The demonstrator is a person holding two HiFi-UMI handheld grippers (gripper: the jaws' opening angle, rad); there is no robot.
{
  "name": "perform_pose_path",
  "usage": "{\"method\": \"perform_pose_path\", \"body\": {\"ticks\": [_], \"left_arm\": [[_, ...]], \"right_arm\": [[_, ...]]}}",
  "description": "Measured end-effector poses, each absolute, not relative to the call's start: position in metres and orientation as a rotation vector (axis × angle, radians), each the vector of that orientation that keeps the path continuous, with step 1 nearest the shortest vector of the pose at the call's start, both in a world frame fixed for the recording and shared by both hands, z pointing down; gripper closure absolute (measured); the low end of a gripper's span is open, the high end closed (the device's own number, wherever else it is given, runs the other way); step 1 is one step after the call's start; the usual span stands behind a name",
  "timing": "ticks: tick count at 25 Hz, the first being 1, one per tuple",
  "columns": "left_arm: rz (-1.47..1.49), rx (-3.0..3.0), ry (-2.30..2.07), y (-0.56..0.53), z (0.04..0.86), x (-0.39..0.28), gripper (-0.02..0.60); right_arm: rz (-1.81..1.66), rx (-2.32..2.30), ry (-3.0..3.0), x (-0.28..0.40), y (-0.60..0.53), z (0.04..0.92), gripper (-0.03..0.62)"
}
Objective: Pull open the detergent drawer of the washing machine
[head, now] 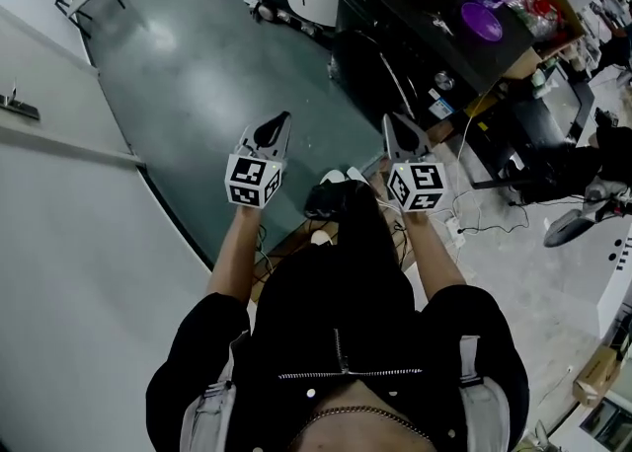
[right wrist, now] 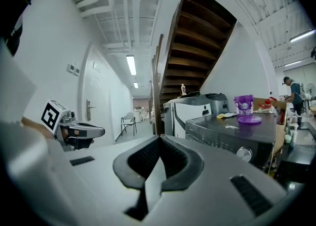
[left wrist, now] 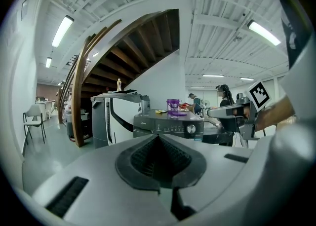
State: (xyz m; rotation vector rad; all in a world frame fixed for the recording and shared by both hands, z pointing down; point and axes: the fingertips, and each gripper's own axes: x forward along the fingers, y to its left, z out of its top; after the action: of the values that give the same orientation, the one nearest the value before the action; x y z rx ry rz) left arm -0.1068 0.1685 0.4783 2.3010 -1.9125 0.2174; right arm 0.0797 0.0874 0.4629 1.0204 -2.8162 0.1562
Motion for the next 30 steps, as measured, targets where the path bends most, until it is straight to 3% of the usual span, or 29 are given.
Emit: {"method": "perform_pose_path", "body": {"ticks": [18, 30], "left_arm": [[0.332, 2.366, -1.786, -0.014, 0.419, -0.164, 0.566], [0.401, 2.438, -1.764, -0.07, 0.37, -0.168, 0.566]], "right_arm": [[0.252, 1.136, -2.802, 0.018, -0.089, 0.413, 0.588], [0.255, 1.237, -2.834, 0.021, -0.146, 0.374, 0.588]]}}
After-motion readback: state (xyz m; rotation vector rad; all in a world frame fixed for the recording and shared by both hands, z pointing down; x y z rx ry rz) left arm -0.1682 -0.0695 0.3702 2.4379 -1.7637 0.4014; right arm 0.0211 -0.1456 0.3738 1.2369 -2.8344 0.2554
